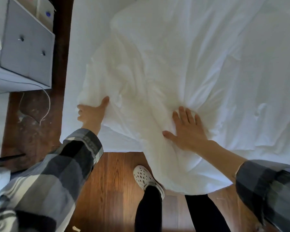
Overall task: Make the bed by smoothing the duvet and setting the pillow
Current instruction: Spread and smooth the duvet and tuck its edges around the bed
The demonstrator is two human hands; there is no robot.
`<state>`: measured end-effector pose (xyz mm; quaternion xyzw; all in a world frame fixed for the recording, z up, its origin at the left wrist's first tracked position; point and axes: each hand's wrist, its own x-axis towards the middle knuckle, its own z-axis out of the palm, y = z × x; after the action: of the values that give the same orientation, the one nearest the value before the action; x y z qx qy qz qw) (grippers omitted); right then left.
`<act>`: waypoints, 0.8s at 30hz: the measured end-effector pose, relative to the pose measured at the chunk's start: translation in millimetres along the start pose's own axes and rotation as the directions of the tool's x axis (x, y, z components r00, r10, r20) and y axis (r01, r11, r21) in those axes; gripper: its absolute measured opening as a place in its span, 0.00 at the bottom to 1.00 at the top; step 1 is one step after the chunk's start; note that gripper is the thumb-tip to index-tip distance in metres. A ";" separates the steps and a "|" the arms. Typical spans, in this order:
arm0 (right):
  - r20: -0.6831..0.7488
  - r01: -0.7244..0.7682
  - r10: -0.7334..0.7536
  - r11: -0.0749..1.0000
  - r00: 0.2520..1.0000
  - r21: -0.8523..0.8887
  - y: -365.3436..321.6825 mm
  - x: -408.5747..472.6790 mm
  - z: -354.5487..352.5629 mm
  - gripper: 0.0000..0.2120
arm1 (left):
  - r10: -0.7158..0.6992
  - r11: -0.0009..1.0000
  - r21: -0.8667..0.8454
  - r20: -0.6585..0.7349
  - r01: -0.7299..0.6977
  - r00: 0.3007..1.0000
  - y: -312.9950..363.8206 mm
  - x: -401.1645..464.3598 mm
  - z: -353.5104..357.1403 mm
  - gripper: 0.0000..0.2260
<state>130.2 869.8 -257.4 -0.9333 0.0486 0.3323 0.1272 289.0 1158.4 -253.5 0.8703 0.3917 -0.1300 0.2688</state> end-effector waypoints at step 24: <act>-0.212 0.136 -0.186 0.963 0.959 -0.232 -113.2 18.4 40.2 0.43 | -0.048 0.967 0.250 0.019 0.042 0.999 -205.3 33.8 -134.4 0.41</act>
<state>139.9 989.6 -275.8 -0.9747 -0.0496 0.2130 0.0459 159.0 1368.4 -232.9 0.8864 0.3885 -0.1952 0.1592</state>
